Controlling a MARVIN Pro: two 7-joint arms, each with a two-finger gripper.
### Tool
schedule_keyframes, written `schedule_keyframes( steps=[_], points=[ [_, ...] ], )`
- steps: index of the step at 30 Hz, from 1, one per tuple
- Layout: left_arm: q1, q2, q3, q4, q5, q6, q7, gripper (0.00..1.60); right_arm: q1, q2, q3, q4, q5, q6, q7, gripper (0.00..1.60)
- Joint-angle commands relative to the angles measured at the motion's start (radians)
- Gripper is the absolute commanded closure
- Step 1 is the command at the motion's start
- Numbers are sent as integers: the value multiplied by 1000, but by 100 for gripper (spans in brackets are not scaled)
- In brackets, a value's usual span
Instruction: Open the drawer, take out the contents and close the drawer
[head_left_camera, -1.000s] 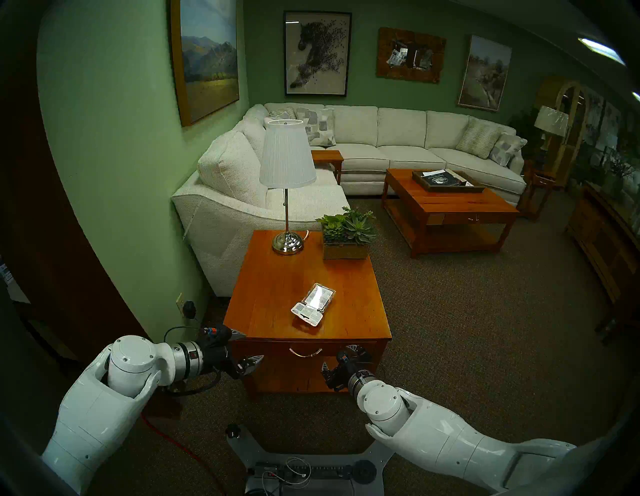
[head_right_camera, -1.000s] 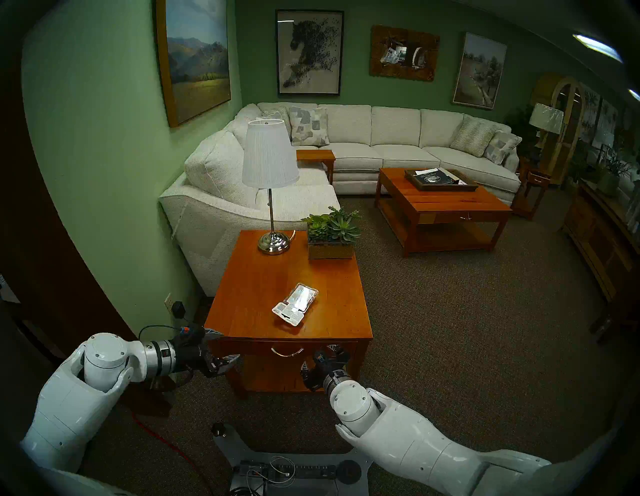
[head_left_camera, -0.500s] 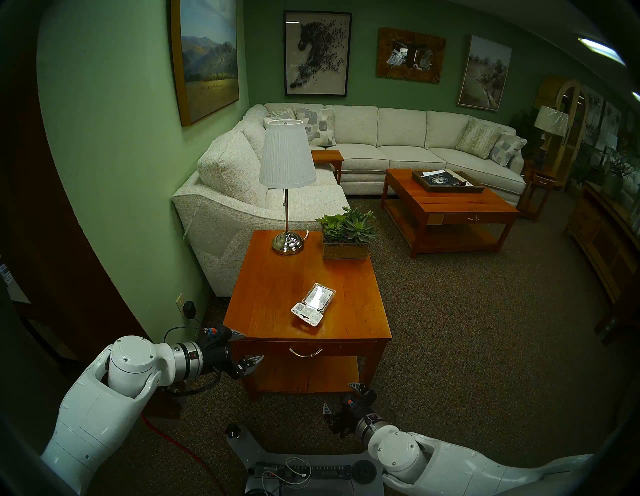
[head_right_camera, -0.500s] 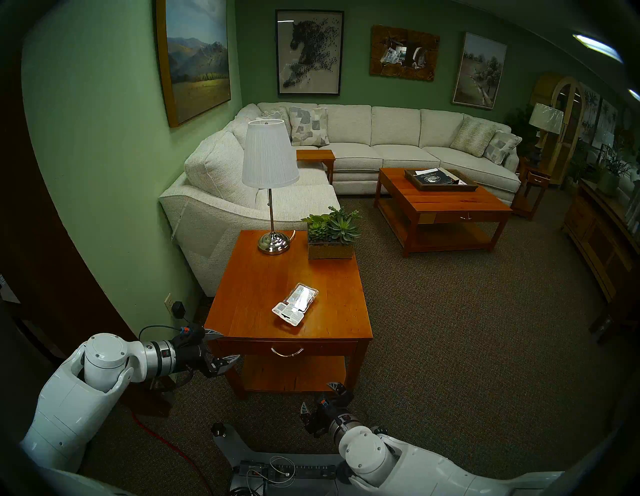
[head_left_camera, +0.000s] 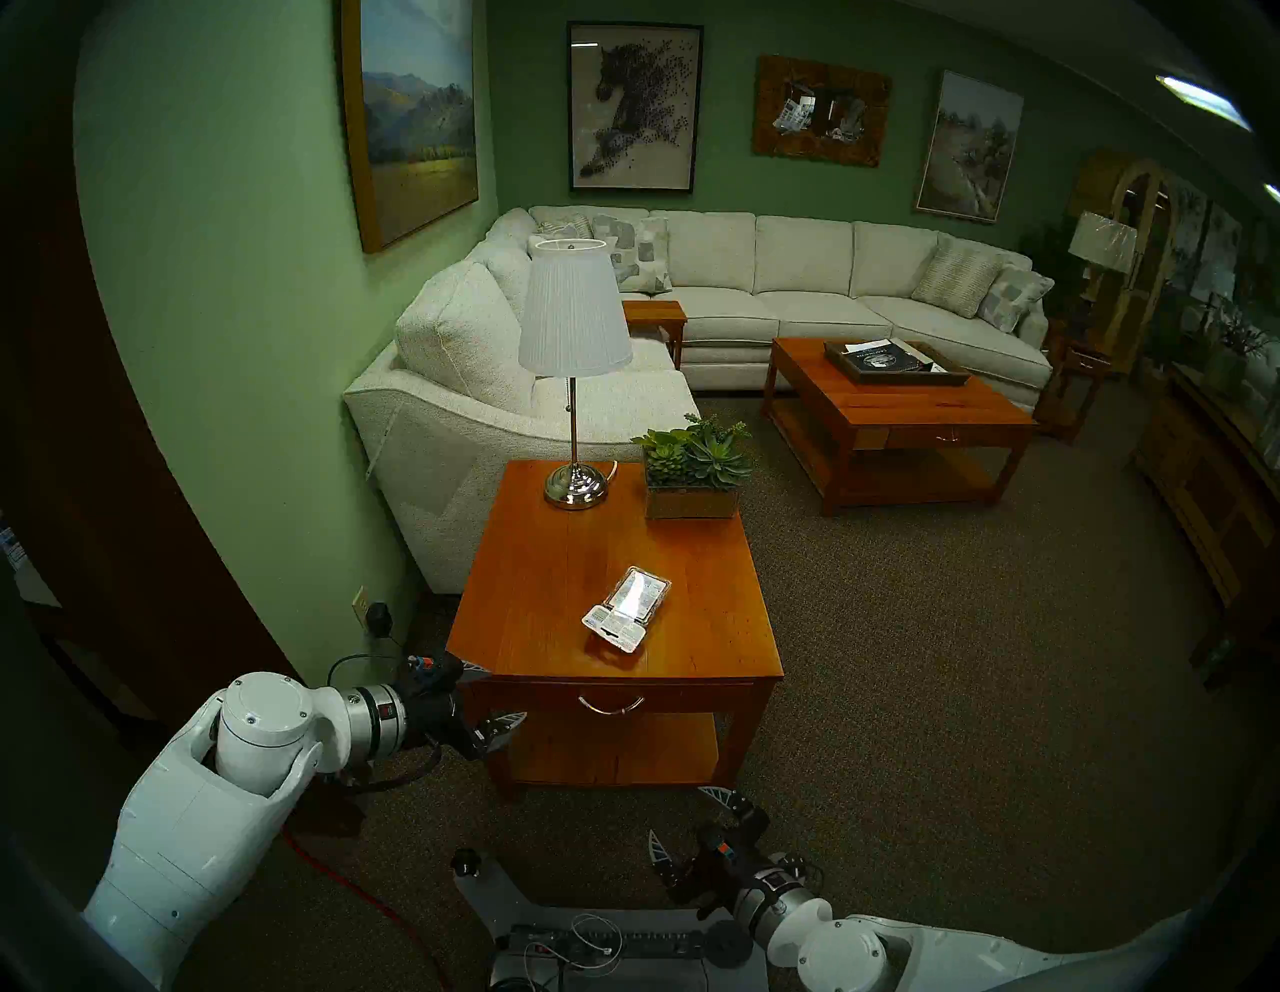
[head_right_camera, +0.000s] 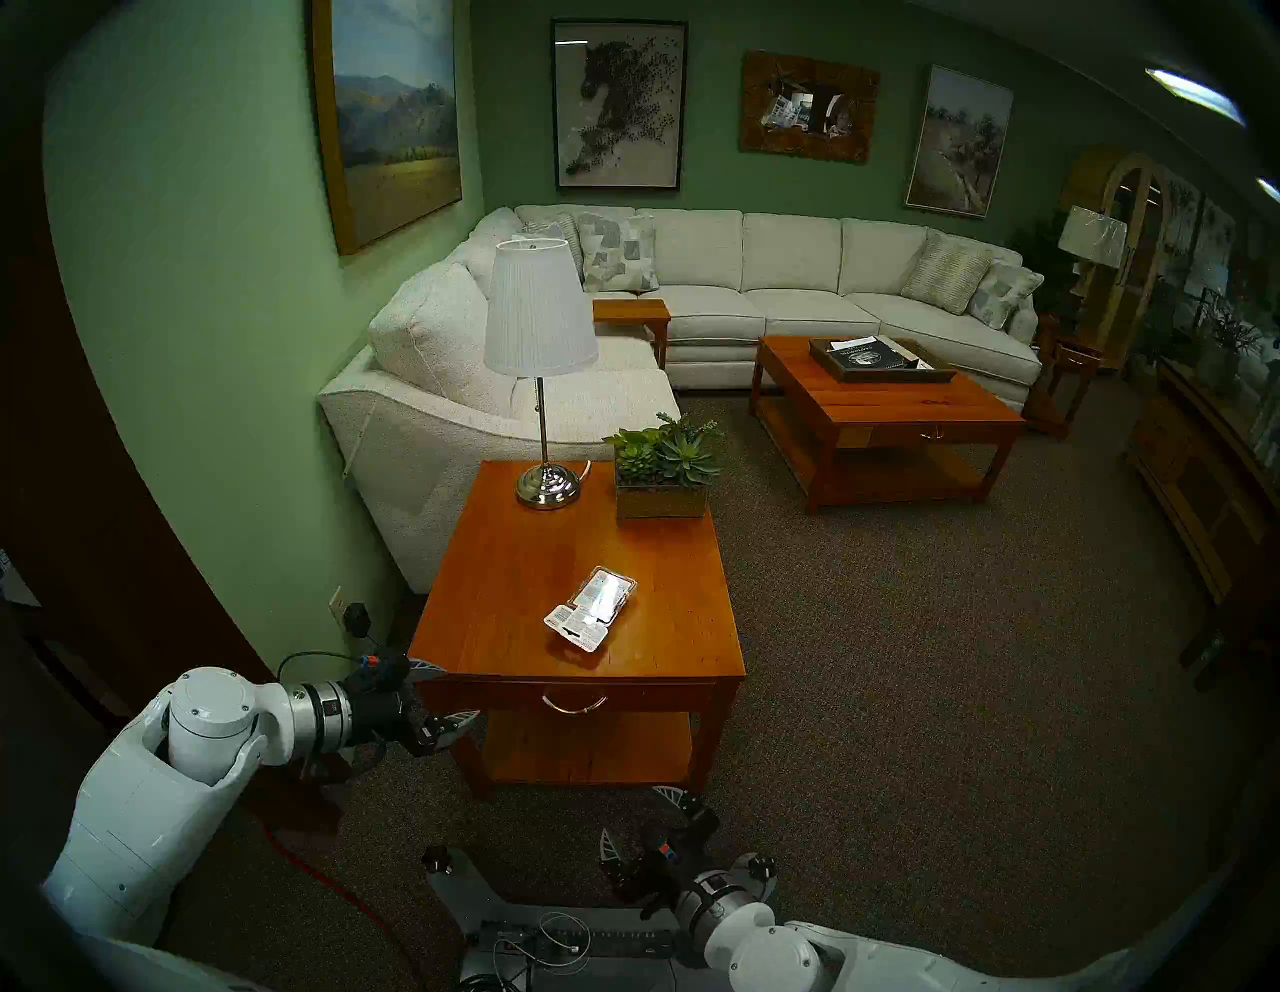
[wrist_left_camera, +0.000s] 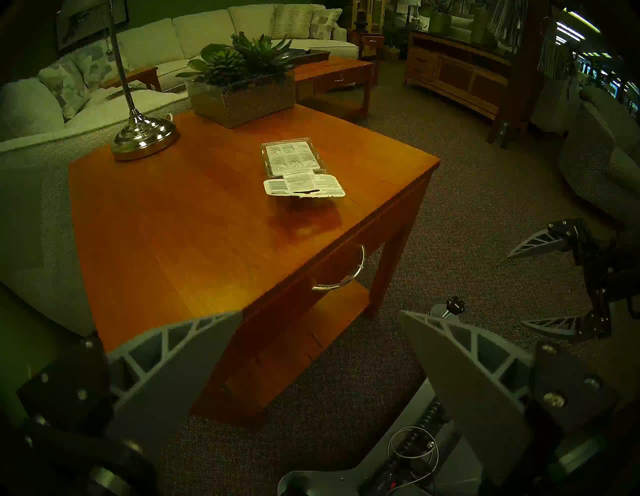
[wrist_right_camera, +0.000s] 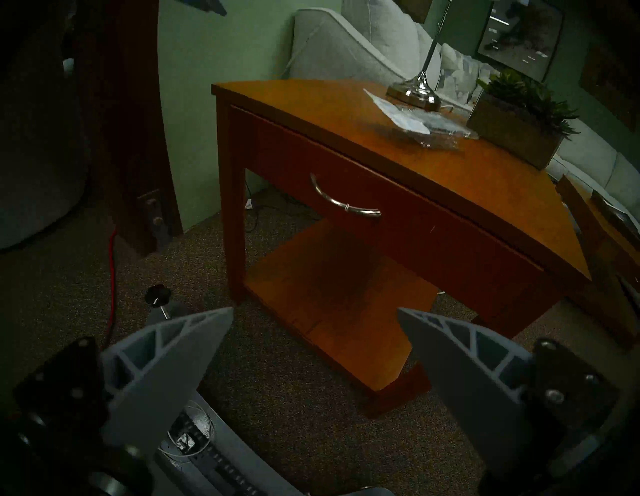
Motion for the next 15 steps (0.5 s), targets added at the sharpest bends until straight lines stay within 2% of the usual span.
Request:
schedule_keyframes(
  steps=[1, 6, 15],
  points=[
    [-18, -1, -9, -20, -5, -6, 1, 0, -44, 122, 59, -122, -52, -112, -66, 0],
    [-19, -1, -10, -22, -6, -7, 1, 0, -82, 176, 106, -175, -80, -188, -102, 0],
    [-17, -2, -12, -26, -8, -8, 1, 0, -203, 279, 177, -279, -128, -296, -158, 0]
  ],
)
